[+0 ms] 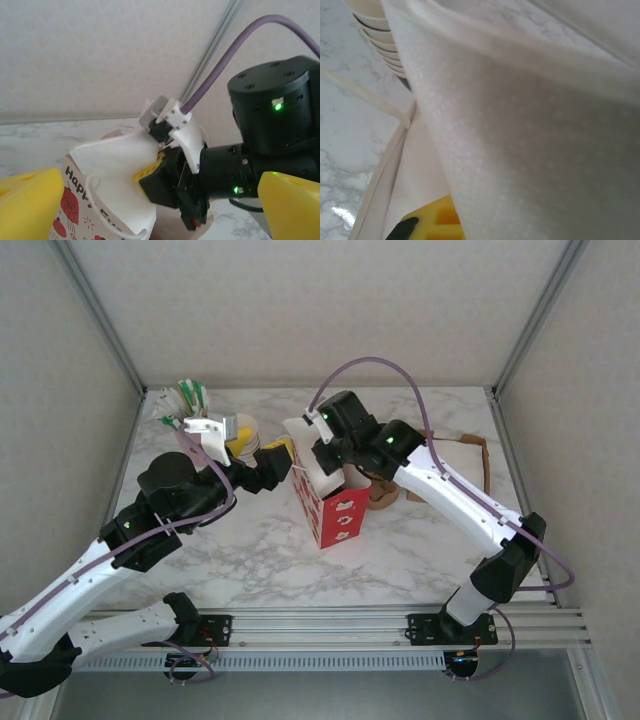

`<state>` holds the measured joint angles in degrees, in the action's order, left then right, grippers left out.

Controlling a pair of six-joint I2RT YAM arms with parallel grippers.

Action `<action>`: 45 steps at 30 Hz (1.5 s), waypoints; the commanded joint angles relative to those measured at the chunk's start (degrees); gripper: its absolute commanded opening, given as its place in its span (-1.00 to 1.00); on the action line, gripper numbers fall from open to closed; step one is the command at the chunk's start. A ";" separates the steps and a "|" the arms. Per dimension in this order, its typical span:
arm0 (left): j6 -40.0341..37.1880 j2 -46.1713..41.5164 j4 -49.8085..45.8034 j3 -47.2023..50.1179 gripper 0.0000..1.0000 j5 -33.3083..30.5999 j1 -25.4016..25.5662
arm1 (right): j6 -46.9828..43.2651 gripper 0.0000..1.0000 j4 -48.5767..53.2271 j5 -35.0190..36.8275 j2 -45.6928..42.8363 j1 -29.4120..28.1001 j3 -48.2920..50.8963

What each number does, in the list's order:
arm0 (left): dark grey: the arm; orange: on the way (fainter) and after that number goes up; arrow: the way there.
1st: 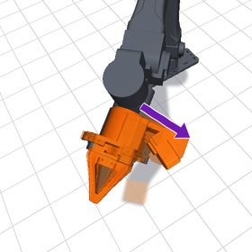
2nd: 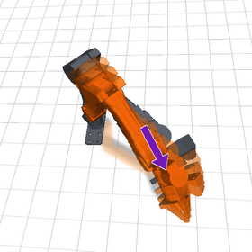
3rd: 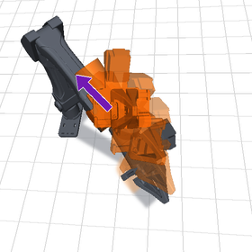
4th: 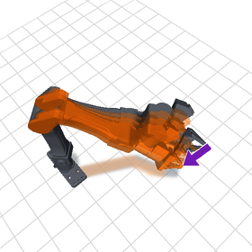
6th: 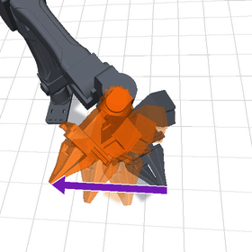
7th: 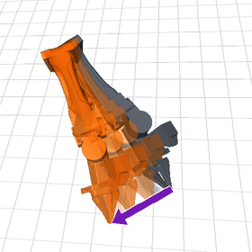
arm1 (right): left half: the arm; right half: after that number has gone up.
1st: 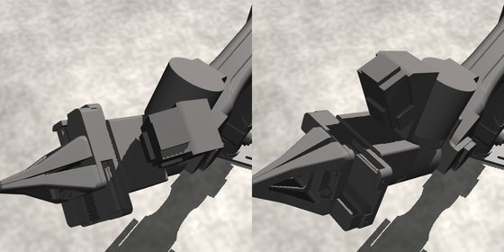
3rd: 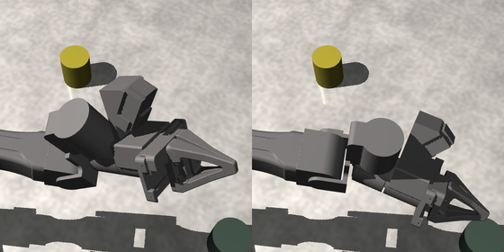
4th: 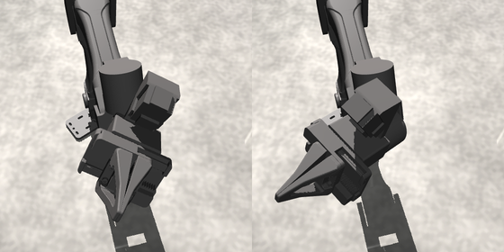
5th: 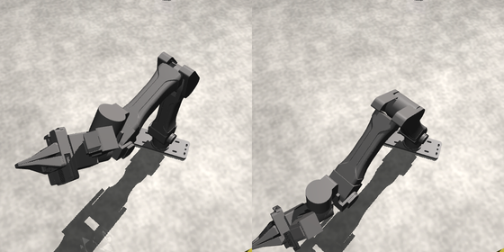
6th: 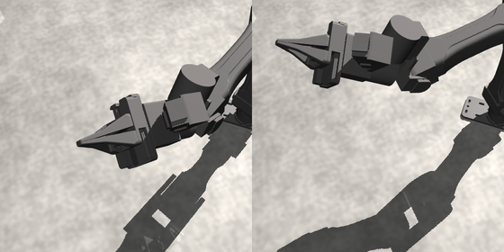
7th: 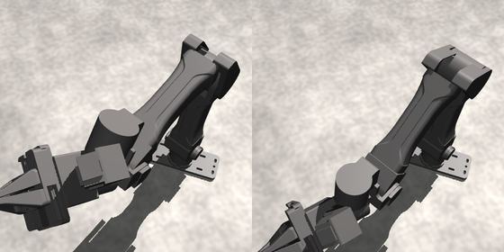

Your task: Pack the takeout coffee

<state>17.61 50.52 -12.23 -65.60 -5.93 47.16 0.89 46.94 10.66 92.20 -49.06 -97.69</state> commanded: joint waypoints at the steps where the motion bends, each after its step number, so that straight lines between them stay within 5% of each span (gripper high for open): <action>1: -0.24 0.51 -0.30 -0.18 0.99 -2.10 -0.53 | 4.89 -1.00 -2.00 -0.68 1.30 -0.67 2.56; 17: 0.77 0.45 -1.09 1.88 0.99 -4.20 -0.93 | 10.35 -1.00 1.10 -1.76 5.92 -0.67 2.82; 24: 0.81 0.35 -1.14 1.97 0.99 -5.15 -1.10 | 11.24 -0.38 3.79 0.98 3.74 -0.62 -0.56; 30: 2.58 0.12 -2.41 2.14 0.99 -9.89 -2.27 | 12.23 -0.13 5.04 2.47 1.91 -0.64 -2.48; 38: 5.30 -2.59 -2.96 4.13 0.99 -10.46 -5.92 | 15.37 -0.14 5.98 4.61 1.05 -0.53 -4.95; 45: 7.54 -3.35 -3.43 5.91 0.99 -9.21 -8.21 | 19.93 -0.24 1.85 -2.12 2.11 2.11 -6.34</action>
<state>23.22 47.51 -14.87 -60.62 -15.05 39.77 17.80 50.98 11.18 94.50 -48.25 -101.54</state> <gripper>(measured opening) 0.996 0.389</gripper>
